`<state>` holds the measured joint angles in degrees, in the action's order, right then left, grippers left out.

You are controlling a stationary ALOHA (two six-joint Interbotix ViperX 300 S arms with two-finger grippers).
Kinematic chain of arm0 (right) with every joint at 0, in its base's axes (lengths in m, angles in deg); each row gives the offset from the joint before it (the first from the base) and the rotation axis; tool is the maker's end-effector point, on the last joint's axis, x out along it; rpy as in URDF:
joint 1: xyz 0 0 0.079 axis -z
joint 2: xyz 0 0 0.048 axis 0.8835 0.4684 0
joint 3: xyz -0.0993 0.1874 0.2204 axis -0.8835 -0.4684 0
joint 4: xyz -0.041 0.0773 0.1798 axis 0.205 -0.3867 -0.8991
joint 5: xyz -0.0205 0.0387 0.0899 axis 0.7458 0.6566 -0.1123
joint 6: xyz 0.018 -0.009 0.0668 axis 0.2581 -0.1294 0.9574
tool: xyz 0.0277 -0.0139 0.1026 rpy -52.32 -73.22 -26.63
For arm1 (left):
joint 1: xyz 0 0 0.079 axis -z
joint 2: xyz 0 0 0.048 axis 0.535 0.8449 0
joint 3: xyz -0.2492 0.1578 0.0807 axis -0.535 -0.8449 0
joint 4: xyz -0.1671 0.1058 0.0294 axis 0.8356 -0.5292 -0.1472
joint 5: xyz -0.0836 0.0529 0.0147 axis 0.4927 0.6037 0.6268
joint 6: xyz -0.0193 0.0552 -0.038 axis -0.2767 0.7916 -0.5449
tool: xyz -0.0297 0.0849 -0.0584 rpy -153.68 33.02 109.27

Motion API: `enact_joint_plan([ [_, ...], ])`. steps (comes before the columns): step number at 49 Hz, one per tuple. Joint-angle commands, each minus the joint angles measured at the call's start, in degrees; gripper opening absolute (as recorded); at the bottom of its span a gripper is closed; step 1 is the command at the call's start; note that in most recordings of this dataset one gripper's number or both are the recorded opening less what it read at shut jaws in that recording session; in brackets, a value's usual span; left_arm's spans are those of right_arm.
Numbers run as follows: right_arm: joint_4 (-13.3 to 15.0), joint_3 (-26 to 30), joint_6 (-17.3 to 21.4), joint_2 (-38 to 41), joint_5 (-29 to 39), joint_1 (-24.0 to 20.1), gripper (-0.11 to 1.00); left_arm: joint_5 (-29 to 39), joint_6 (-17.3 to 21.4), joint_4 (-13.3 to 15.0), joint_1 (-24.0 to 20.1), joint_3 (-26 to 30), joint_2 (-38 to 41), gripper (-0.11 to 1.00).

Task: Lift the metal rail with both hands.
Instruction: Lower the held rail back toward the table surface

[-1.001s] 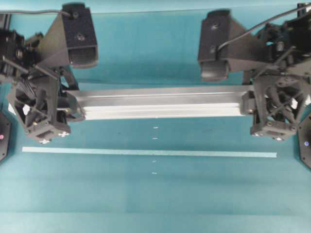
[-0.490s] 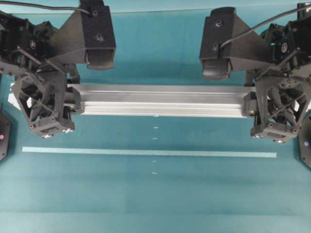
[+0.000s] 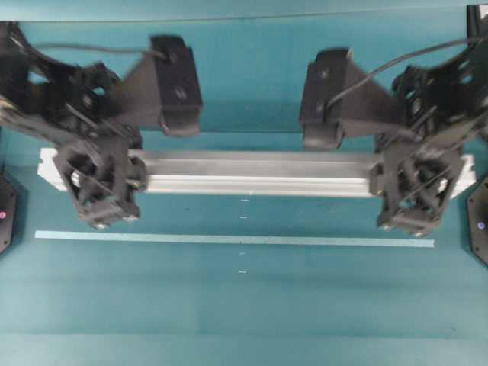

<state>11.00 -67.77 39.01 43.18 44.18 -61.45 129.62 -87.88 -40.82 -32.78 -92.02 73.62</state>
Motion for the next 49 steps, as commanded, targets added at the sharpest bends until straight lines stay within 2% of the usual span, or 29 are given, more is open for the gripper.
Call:
enact_joint_plan([
  [1, 0.3, -2.6, -0.1, -0.4, -5.2, 0.2, 0.40, -3.8, -1.0, -0.3, -0.4, -1.8, -0.6, 0.38],
  [10, 1.8, -9.8, -1.8, -0.2, -11.2, 0.3, 0.40, -9.8, -0.8, -0.3, -0.4, -6.7, 0.4, 0.38],
  [24, 1.8, -17.6, -3.4, 1.0, -20.6, 0.5, 0.40, -17.3, -1.5, -0.3, -0.4, -13.4, 2.8, 0.38],
  [38, 1.8, -22.6, -4.0, 3.3, -29.4, 0.4, 0.40, -22.0, -1.5, -0.3, -0.5, -18.0, 5.8, 0.38],
  [49, 1.8, -25.0, -6.9, 5.7, -33.8, -0.2, 0.40, -27.2, -1.5, -0.3, -0.5, -22.8, 6.2, 0.37],
])
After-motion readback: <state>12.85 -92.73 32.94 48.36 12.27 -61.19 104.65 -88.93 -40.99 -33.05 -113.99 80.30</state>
